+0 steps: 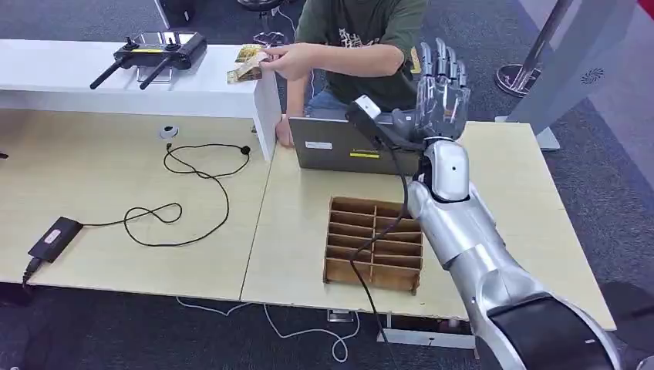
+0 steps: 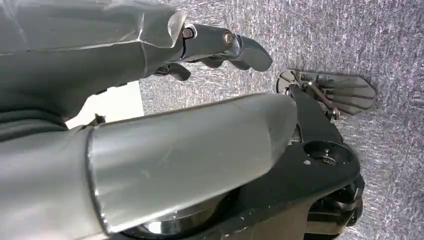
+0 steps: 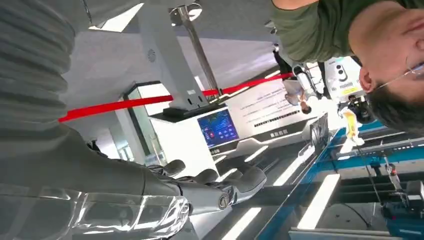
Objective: Pass the card to the sensor for recognition and then transmit it.
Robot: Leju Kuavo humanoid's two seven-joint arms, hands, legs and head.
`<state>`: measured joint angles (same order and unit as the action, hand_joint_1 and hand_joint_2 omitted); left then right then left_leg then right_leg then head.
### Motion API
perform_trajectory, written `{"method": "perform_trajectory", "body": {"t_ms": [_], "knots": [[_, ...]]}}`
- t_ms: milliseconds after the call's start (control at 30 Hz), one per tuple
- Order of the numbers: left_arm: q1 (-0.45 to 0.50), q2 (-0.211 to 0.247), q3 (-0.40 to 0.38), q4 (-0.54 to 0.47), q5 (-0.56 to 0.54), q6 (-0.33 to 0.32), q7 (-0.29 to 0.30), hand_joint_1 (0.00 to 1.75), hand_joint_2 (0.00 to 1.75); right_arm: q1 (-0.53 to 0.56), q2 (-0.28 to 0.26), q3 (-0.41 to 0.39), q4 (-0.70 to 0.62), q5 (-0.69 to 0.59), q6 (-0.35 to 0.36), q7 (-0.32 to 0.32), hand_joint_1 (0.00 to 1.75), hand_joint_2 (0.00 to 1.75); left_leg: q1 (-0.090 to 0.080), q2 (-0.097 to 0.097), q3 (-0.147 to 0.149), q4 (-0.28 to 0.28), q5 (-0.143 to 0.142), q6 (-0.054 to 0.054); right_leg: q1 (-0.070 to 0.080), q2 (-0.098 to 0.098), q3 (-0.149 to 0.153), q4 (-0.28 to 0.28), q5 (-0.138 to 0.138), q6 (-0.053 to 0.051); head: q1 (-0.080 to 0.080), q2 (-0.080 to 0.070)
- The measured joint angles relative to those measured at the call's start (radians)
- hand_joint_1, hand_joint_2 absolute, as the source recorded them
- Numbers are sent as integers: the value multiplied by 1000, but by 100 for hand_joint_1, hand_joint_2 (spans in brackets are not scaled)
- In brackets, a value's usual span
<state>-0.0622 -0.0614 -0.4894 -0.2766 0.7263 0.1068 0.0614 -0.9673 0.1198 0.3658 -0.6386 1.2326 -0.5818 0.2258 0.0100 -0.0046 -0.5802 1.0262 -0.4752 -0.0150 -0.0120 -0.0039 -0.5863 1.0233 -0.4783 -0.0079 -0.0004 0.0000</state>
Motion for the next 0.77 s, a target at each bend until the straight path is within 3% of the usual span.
{"method": "perform_trajectory", "body": {"t_ms": [333, 767], "knots": [[1, 0, 0, 0, 1, 0, -10, 0, 0, 44, -11, -3, -94, -28, -72, -51, 0, 175, 0, 0, 0, 0, 0, 0, 0, 0, 0, 0, 0, 0, 0, 0], [13, 0, 0, 1, 31, 0, -21, 0, 0, 321, -77, -39, -554, -13, -85, -110, 0, 175, 0, 0, 0, 0, 0, 0, 0, 0, 0, -1, 0, 0, 0, 0]]}}
